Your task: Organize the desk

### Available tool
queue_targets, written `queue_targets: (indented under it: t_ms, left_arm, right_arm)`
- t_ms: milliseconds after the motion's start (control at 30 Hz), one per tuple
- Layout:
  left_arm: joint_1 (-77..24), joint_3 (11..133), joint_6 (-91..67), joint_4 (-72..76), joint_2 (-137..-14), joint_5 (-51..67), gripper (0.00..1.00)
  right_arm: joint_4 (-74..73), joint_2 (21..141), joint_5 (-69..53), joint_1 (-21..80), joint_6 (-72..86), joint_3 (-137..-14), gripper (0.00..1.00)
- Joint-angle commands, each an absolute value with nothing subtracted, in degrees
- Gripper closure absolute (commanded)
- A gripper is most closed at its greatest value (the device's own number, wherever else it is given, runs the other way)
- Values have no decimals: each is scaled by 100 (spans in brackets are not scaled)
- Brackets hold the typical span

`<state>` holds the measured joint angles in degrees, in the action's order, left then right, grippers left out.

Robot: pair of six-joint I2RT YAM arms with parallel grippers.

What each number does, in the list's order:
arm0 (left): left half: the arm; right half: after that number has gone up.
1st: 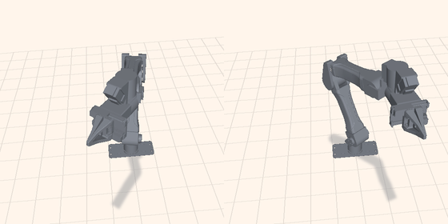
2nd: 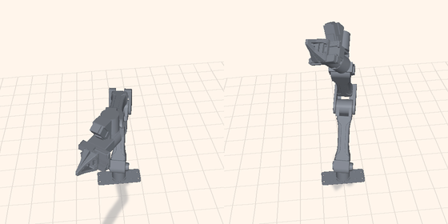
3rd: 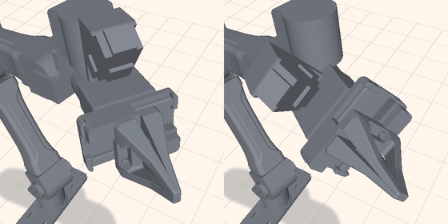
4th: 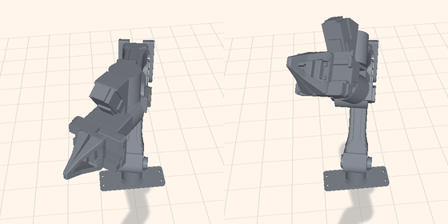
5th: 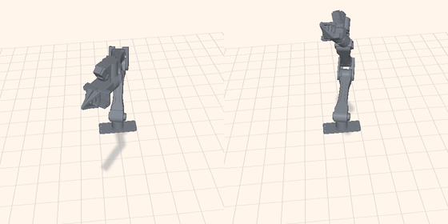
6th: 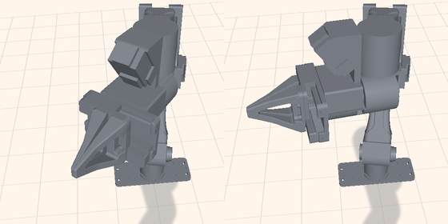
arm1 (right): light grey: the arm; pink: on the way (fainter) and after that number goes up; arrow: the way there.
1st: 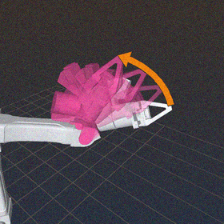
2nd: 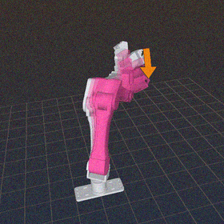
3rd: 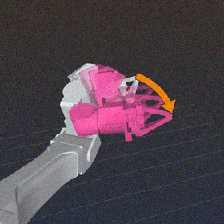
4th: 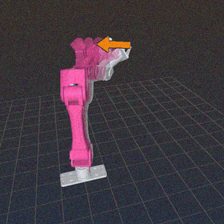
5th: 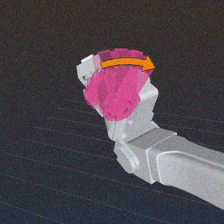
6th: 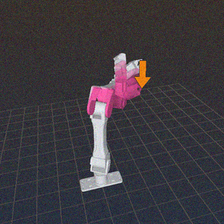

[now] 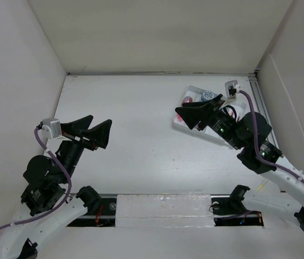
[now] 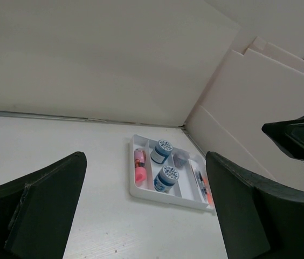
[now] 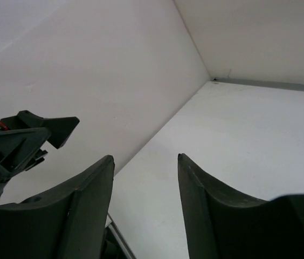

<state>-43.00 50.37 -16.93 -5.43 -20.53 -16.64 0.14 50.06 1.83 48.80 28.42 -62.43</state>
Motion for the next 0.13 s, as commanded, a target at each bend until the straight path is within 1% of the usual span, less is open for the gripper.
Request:
queue_targets:
  t_ms: [0,100]
  left_arm:
    - [-4280,5036,-1600,-299,-2074,-1600,12]
    - [-4280,5019,-1600,-273,-2048,-1582,12]
  right_arm:
    - [123,5001,378,4913,2733,-6478,43]
    - [105,5036,439,4913,2699,-6495,40]
